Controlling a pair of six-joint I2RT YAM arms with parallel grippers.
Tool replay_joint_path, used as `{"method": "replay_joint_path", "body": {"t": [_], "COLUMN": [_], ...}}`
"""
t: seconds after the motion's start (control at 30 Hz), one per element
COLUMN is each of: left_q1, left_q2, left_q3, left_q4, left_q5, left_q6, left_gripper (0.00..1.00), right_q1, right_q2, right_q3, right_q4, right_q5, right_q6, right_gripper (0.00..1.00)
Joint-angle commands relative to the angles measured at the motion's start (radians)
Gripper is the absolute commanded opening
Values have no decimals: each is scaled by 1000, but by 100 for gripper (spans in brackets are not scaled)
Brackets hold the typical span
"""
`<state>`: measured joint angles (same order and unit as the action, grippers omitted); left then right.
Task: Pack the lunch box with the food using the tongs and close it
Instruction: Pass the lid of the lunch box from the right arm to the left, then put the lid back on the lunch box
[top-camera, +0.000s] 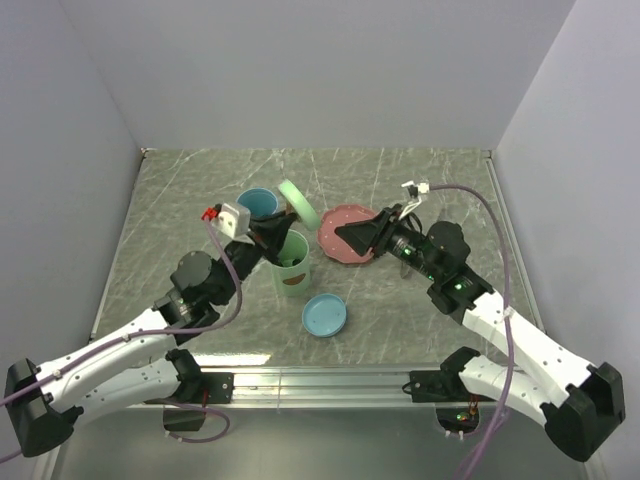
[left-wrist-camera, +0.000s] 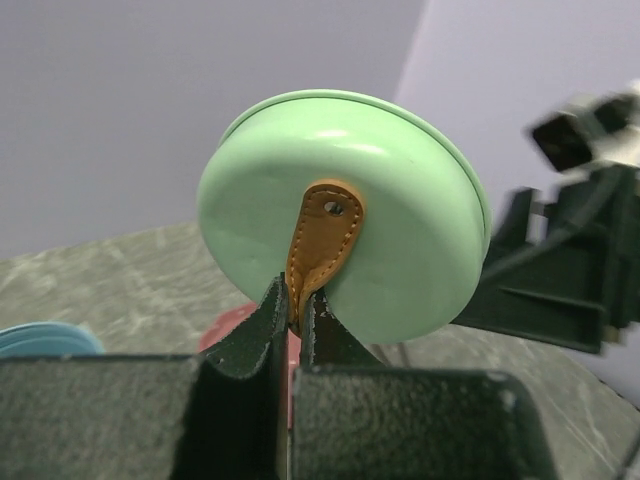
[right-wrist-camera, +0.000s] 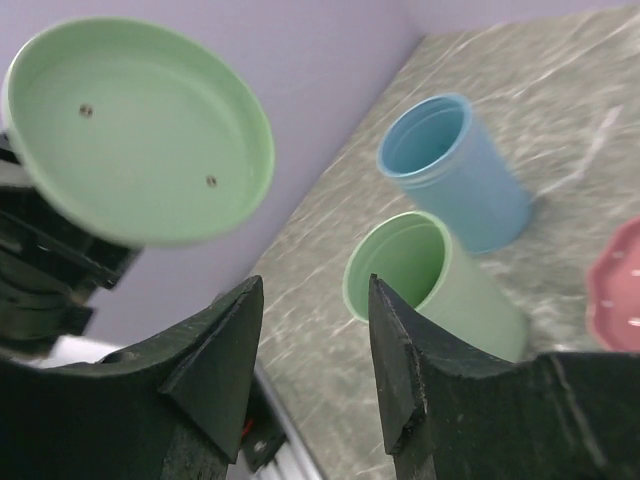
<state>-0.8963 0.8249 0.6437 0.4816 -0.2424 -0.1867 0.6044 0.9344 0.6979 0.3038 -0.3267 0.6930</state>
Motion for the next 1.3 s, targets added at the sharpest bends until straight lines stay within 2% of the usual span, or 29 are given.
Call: {"method": "replay_joint_path", "body": {"t": [0.0,0.13,0.37,0.5,0.57,0.63,0.8,0.97,1.27], "left_q1": [0,0,2,0,2,0,0,2,0], "left_q2": [31,91,221,237,232,255,407,516,542], "left_q3": [131,209,370,416,448,491,619,720,810], "left_q4": [-219,-415,-765,-869,-897,-1000,-1207,-1313,-1462], "left_q5": [-188,-225,-248,-244,-235,-224,-225,-221,-259], "left_q6": [12,-19,-140,-236,-263,-280,-306,-321,-352], "left_gripper": [0,0,0,0,0,0,0,0,0], "right_q1": [5,3,3,3,3,1,1,-2,-2], "right_q2": [-80,-155,-282,-347,-373,-396,-414,-353,-169], "right_q3": [-21,-47,-93,-130,-144,-153,-179,-152,-101], "right_q4": [-64,-118,-201,-212,-216,-230,-206,-203,-43], "right_q5": [147,288,440,486,491,494,477,451,299], "right_q6": [-70,-101,-164,-187,-194,-197,-210,-239,-285], "right_gripper": [54,54,55,58,59,59,60,60,59]}}
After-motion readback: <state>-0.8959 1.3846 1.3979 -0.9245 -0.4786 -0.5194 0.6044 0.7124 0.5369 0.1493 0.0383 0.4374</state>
